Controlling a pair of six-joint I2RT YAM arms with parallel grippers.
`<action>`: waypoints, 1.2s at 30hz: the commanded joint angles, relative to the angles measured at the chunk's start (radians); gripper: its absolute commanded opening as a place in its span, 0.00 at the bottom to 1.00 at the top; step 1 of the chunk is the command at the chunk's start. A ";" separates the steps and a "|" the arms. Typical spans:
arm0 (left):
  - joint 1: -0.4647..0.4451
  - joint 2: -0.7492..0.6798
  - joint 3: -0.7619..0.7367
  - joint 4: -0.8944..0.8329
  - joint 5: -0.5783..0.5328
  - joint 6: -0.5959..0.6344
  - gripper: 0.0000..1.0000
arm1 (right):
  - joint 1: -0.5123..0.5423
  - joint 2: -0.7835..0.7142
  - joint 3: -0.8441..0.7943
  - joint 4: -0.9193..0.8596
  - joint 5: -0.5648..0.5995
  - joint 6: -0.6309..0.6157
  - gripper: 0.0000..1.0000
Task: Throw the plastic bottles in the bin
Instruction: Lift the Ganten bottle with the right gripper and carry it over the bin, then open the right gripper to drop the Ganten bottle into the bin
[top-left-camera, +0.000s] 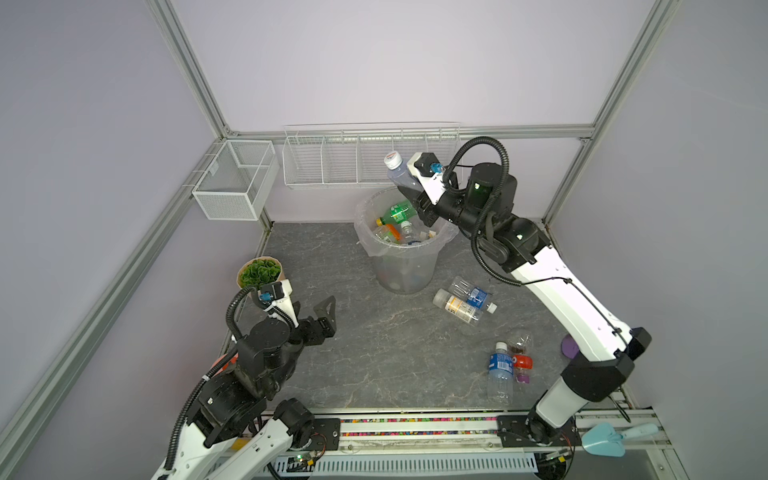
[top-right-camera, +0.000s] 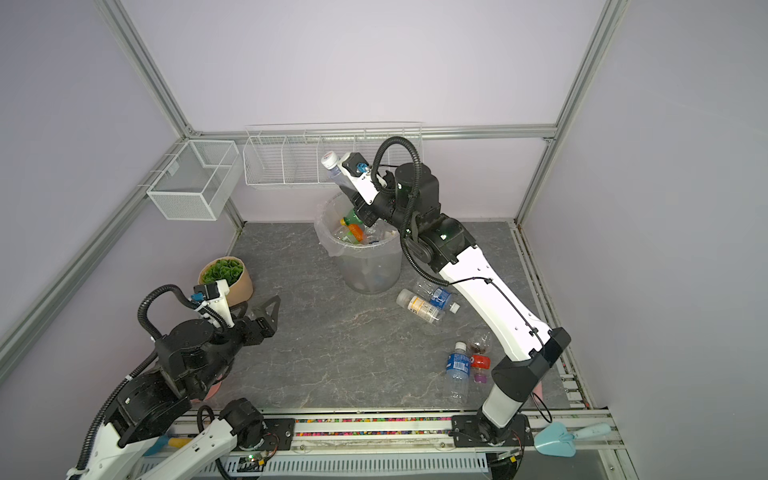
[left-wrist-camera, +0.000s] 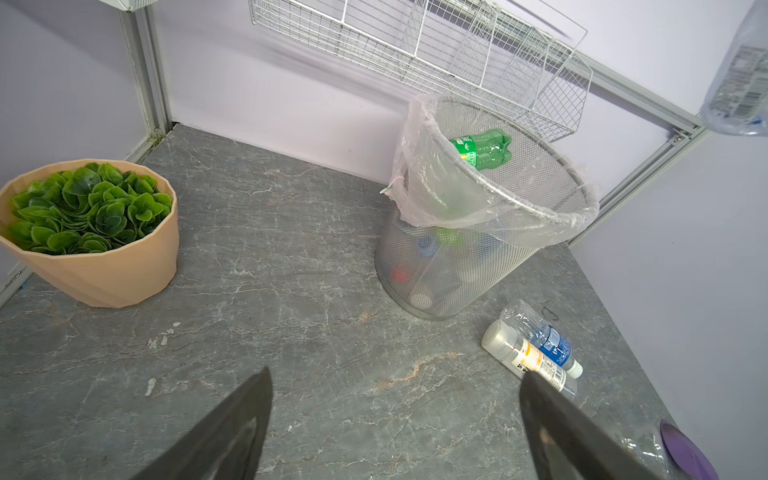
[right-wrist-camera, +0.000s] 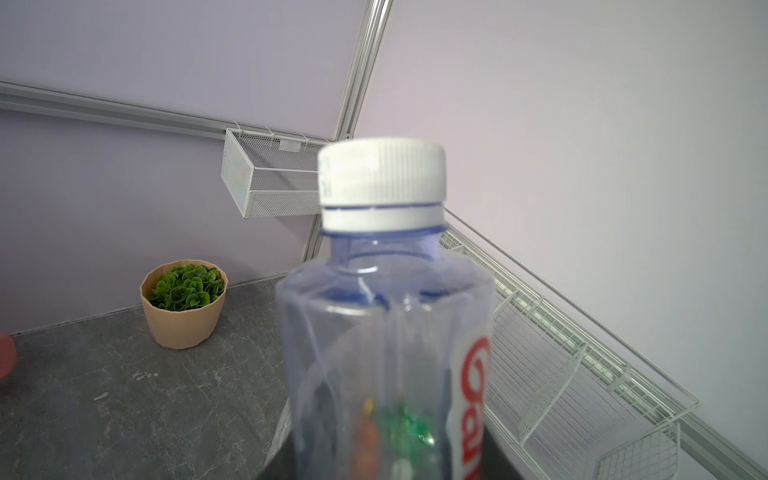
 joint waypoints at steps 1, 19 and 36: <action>-0.001 -0.008 0.030 -0.026 -0.023 0.007 0.92 | -0.002 -0.036 0.050 0.032 -0.021 0.020 0.31; -0.001 -0.004 0.035 -0.025 -0.012 -0.004 0.92 | -0.049 0.085 0.130 -0.093 0.002 0.048 0.35; -0.001 0.003 0.064 -0.025 -0.016 0.003 0.92 | -0.048 0.050 0.282 -0.360 0.039 0.044 0.89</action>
